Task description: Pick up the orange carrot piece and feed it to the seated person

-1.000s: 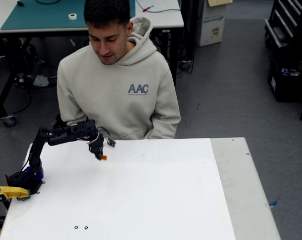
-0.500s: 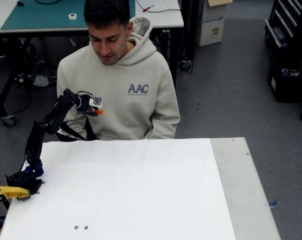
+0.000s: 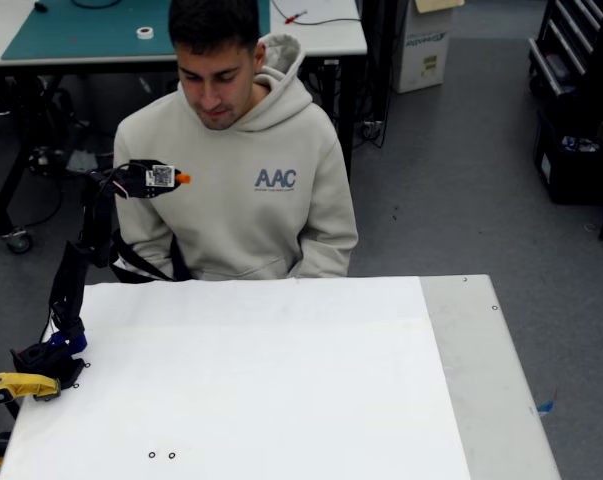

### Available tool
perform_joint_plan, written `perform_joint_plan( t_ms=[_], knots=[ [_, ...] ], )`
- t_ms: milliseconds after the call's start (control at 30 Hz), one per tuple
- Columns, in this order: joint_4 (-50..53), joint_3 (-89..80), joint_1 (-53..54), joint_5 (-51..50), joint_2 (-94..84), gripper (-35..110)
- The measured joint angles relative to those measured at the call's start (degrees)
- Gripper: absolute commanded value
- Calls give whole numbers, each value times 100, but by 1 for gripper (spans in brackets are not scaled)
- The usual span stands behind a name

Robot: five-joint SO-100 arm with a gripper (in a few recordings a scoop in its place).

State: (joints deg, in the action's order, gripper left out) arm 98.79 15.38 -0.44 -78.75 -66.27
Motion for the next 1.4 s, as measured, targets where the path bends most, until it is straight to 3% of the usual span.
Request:
perform_joint_plan(
  t_ms=[667, 1400],
  knots=[
    [35, 18, -9, -176, -2153, -2],
    [26, 79, -9, -193, -2224, -2]
  ],
)
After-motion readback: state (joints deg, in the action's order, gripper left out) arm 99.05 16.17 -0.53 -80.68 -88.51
